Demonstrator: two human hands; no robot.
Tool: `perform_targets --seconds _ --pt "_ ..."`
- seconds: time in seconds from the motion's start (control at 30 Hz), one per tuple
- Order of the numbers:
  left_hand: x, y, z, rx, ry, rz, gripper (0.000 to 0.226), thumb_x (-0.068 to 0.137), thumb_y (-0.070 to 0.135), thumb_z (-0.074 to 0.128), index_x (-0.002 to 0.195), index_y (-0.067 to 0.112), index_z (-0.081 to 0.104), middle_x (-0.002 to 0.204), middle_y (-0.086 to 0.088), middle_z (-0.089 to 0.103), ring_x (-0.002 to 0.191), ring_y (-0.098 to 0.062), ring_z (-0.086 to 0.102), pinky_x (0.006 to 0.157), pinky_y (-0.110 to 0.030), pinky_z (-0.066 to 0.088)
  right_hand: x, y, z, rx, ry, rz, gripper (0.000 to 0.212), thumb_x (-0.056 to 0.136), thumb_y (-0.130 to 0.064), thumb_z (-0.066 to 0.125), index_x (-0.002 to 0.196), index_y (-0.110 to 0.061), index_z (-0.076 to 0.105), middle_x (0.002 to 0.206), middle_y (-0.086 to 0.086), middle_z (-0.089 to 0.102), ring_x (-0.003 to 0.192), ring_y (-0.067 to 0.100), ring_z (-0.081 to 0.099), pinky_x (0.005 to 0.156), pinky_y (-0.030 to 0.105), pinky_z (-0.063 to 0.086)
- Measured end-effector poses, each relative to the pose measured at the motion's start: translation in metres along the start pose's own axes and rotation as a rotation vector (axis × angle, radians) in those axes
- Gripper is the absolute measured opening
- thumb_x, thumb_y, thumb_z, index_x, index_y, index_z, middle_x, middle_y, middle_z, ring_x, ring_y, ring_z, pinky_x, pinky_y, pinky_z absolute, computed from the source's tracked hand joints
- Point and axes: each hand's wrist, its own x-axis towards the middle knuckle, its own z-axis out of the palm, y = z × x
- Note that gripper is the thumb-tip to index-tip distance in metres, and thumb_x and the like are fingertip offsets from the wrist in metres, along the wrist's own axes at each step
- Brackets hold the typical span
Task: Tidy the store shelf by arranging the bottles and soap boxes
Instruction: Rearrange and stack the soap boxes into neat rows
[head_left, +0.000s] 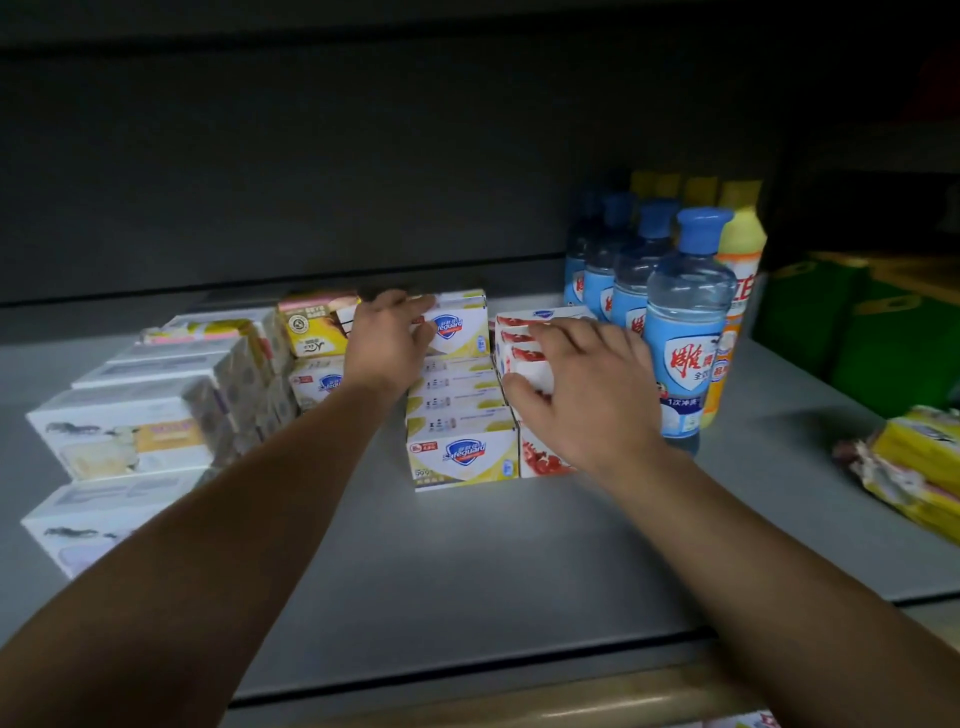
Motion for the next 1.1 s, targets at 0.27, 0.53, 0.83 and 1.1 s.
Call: perform_targets --seconds 0.27,0.53,0.83,1.1 --pt "0.004 0.000 -0.002 0.034 -0.024 0.055 0.039 0.097 0.029 0.053 0.134 0.019 0.058 0.141 -0.003 0.053 0.128 -0.025 0.047 0.106 -0.040 0.042 -0.001 -0.001 0.000 0.021 0.023 -0.006 0.068 0.087 -0.064 0.029 0.138 -0.024 0.051 0.135 -0.001 0.055 0.124 0.024 0.044 0.109 0.041 0.022" --pt "0.007 0.007 -0.008 0.073 -0.045 0.023 0.041 0.096 0.031 0.055 0.135 0.022 0.057 0.139 -0.002 0.055 0.124 -0.025 0.050 0.101 -0.041 0.046 0.000 -0.001 -0.004 0.001 -0.007 -0.014 0.066 0.090 -0.065 0.030 0.140 -0.025 0.047 0.137 -0.001 0.053 0.125 0.025 0.043 0.110 0.043 0.023" --pt "-0.015 0.019 -0.074 -0.012 -0.082 0.048 0.047 0.087 0.032 0.065 0.132 0.019 0.059 0.128 -0.006 0.063 0.113 -0.025 0.060 0.094 -0.028 0.044 0.007 -0.008 -0.019 -0.045 -0.141 -0.025 0.067 0.092 -0.063 0.031 0.145 -0.024 0.039 0.146 0.002 0.046 0.137 0.028 0.036 0.118 0.050 0.014" --pt "-0.114 -0.029 -0.171 -0.017 0.122 0.063 0.027 0.085 0.020 0.068 0.111 0.014 0.071 0.110 -0.004 0.071 0.096 -0.023 0.064 0.082 -0.023 0.043 0.003 -0.061 -0.029 0.032 -0.073 -0.090 0.059 0.089 -0.051 0.051 0.138 -0.018 0.050 0.140 0.007 0.051 0.135 0.030 0.037 0.118 0.048 0.016"
